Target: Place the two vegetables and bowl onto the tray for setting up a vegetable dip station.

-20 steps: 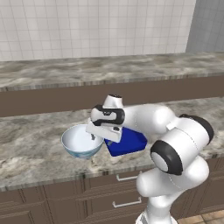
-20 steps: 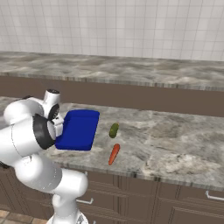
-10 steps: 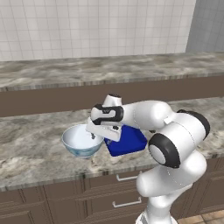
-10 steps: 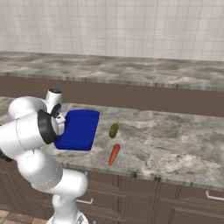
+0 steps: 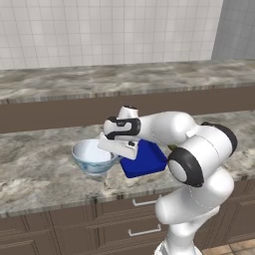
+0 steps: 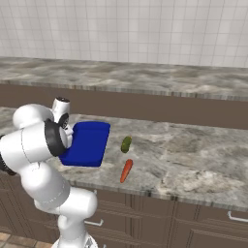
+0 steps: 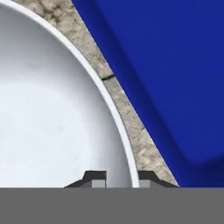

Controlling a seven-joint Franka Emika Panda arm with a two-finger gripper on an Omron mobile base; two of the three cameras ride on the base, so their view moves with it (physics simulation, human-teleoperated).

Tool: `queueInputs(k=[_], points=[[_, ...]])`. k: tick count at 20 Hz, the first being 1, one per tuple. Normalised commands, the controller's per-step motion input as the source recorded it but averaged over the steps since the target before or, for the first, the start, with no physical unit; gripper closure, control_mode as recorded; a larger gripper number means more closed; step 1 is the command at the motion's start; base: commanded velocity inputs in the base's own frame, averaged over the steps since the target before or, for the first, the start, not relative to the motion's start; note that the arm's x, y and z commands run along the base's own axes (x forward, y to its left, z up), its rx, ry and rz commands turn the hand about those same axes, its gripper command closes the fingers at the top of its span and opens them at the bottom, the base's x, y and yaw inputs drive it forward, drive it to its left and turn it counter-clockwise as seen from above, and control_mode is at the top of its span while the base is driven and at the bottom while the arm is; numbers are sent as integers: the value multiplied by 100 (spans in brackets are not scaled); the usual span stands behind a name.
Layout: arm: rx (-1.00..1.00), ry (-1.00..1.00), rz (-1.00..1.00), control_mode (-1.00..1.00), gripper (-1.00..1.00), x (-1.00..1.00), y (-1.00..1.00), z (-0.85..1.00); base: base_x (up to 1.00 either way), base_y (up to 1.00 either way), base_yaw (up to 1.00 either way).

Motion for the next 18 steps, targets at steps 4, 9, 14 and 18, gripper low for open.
queueInputs(k=[4,9,14,18], points=[[0,1,-1,-100,100,-6,6,0,0,0,0],[0,0,-3,-100,100,-9,2,8,0,0,0],[0,0,0,-100,100,-10,0,31,0,0,0],[0,0,0,-100,100,-12,-2,38,0,0,0]])
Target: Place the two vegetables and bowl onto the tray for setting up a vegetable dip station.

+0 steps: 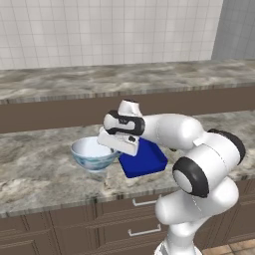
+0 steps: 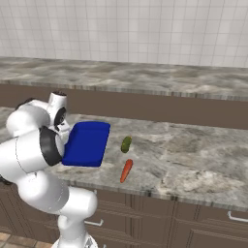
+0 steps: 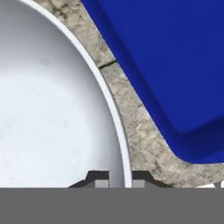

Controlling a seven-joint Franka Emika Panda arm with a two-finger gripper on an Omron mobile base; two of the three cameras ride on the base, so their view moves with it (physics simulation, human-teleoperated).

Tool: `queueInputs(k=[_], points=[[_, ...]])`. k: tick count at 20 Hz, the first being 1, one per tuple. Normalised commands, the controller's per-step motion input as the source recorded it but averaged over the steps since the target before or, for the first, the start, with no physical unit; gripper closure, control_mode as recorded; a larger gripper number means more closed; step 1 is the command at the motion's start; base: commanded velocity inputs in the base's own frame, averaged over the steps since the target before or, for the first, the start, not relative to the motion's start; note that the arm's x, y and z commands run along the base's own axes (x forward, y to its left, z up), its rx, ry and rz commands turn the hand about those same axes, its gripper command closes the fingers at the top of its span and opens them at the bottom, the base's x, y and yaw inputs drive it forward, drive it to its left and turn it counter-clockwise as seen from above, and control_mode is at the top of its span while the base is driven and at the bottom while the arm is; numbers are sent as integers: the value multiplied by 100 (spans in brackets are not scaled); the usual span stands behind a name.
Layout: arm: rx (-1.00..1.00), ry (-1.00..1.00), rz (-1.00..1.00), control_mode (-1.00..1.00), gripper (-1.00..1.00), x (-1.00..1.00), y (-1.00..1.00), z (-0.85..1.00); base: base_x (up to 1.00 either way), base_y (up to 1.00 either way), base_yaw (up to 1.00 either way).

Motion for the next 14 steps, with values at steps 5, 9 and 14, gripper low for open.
queueInputs(k=[5,9,14], points=[[0,-1,-2,-100,100,-8,-2,38,0,0,0],[0,-1,-6,-100,100,-3,-17,26,0,0,0],[0,-4,-8,-100,100,-1,-16,24,0,0,0]])
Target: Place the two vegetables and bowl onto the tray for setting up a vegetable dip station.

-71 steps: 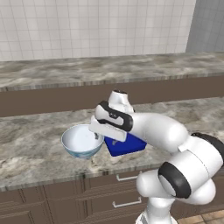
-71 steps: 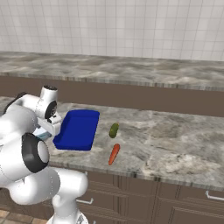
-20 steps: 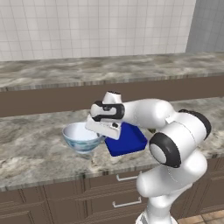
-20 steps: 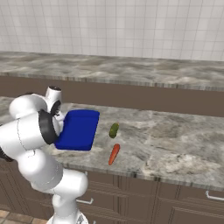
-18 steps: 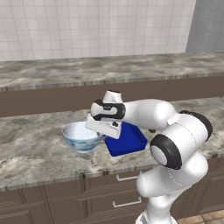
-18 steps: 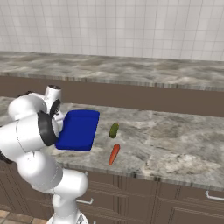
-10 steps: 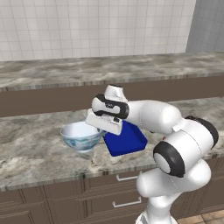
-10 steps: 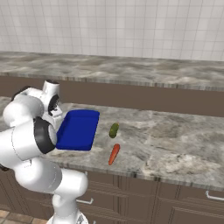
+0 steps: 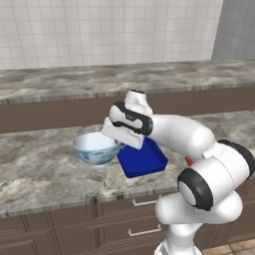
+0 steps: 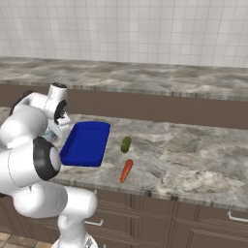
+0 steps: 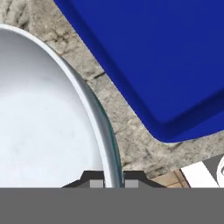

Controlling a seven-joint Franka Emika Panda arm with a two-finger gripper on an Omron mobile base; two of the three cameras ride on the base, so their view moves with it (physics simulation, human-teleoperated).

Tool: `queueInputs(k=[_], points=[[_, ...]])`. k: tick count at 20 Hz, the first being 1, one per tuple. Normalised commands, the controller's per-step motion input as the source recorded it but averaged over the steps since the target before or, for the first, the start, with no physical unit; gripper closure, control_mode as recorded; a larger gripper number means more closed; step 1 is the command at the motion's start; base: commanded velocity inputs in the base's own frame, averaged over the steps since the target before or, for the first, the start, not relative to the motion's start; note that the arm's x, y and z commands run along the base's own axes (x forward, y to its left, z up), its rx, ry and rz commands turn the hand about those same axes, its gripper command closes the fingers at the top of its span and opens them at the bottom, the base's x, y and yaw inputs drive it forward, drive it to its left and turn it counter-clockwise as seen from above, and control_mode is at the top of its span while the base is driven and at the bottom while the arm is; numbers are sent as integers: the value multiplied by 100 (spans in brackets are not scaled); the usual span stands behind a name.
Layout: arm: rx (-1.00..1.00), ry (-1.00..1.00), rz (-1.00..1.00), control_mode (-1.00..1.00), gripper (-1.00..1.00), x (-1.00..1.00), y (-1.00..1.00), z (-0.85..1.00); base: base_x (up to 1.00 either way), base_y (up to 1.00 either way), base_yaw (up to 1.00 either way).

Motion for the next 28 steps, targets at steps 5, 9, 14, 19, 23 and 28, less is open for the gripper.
queueInputs(k=[5,9,14,19,23,28], points=[[0,-11,-13,-100,100,0,-9,26,0,0,0],[0,-4,-10,-100,100,0,-21,23,0,0,0],[0,-3,-8,-100,100,0,-25,15,0,0,0],[0,0,-9,-100,100,0,-33,3,0,0,0],[0,0,-9,-100,100,1,-32,0,0,0,0],[0,-2,-8,-100,100,5,-30,0,0,0,0]])
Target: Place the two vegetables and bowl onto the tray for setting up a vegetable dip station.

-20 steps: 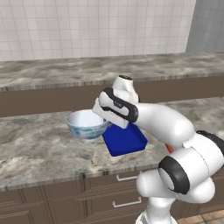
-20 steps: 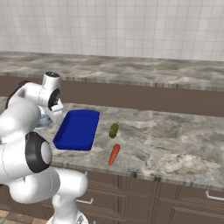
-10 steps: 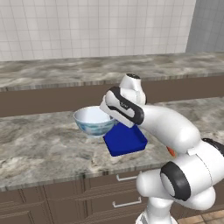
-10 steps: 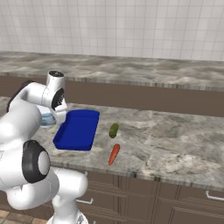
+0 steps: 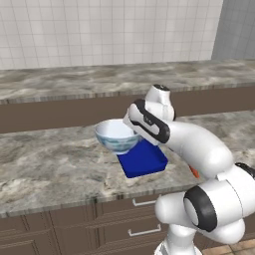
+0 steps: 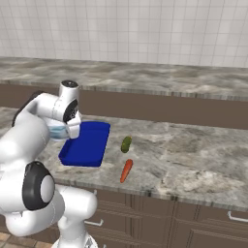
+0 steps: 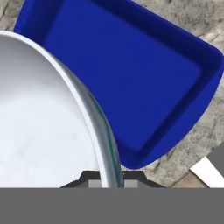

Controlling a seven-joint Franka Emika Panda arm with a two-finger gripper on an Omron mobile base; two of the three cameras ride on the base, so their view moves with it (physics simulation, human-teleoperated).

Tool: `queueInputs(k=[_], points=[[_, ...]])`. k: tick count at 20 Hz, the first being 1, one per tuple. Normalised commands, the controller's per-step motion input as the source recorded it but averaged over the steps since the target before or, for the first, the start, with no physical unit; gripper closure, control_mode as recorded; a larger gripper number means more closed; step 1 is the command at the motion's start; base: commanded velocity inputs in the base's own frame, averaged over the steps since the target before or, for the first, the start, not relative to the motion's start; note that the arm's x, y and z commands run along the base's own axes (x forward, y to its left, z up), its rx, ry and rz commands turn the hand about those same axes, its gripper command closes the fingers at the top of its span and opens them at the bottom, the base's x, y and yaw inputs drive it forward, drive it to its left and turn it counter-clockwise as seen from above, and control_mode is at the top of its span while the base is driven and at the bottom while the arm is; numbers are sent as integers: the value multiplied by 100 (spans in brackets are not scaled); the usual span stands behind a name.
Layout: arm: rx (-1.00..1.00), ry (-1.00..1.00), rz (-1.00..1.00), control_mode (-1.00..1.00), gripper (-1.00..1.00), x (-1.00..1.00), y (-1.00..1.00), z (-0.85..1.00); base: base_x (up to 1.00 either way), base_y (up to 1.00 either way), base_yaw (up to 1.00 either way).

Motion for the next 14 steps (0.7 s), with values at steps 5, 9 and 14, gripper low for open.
queueInputs(k=[5,9,14], points=[[-1,-3,-5,-100,100,13,-28,0,0,0,0],[-4,-2,-3,-100,100,19,-19,-6,0,0,0],[-7,-7,0,-100,100,23,-12,-10,0,0,0]])
